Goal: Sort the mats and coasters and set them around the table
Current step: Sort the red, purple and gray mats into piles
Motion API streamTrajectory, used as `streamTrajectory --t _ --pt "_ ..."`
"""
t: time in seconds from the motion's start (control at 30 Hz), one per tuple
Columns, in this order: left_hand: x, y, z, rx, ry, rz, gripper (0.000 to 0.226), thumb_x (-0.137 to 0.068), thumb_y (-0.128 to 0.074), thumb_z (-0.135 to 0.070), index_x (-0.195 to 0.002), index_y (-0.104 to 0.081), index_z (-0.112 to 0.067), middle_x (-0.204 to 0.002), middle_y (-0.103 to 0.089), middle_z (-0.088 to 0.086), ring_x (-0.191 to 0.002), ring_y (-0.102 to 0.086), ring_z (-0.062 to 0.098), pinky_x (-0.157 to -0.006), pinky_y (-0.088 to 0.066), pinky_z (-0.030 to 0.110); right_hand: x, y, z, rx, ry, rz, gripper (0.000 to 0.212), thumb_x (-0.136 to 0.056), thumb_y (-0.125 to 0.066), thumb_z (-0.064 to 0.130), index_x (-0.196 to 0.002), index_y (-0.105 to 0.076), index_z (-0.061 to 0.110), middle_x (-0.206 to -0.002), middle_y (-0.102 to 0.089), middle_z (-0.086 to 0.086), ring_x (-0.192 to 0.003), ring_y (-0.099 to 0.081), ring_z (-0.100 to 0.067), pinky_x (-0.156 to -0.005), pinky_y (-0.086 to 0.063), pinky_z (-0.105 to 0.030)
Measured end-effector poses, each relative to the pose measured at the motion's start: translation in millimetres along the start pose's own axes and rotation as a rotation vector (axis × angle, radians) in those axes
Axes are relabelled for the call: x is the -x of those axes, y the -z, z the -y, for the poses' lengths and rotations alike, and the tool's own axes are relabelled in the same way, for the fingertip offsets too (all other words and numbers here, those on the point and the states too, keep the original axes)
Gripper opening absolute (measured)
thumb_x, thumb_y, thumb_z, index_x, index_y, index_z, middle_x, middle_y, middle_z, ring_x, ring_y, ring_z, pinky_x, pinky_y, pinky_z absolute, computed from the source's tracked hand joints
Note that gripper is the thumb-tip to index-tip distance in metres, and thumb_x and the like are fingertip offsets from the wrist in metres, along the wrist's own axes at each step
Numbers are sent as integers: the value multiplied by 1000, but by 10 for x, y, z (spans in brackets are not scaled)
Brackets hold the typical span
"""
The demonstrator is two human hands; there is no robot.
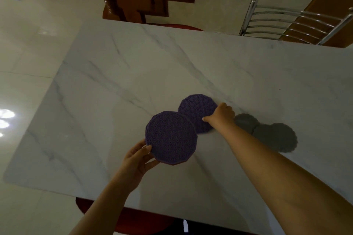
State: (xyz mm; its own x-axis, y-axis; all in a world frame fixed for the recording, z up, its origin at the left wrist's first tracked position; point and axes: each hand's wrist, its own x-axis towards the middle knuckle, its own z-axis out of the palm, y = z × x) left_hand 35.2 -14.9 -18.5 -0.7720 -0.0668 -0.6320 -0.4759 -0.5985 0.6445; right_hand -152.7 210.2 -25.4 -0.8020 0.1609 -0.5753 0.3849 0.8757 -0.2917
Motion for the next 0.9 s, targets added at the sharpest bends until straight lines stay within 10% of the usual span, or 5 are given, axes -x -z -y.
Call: streamTrajectory --t 0.9 --pt "73 148 37 26 7 17 32 -80 -57 -13 -112 -64 -10 -102 -74 7 -90 -72 23 -74 -60 37 450 251 -521 -480 291 -346 24 -81 -69 15 -98 -52 13 -92 -65 -4 -79 -62 -21 -63 -48 -29"
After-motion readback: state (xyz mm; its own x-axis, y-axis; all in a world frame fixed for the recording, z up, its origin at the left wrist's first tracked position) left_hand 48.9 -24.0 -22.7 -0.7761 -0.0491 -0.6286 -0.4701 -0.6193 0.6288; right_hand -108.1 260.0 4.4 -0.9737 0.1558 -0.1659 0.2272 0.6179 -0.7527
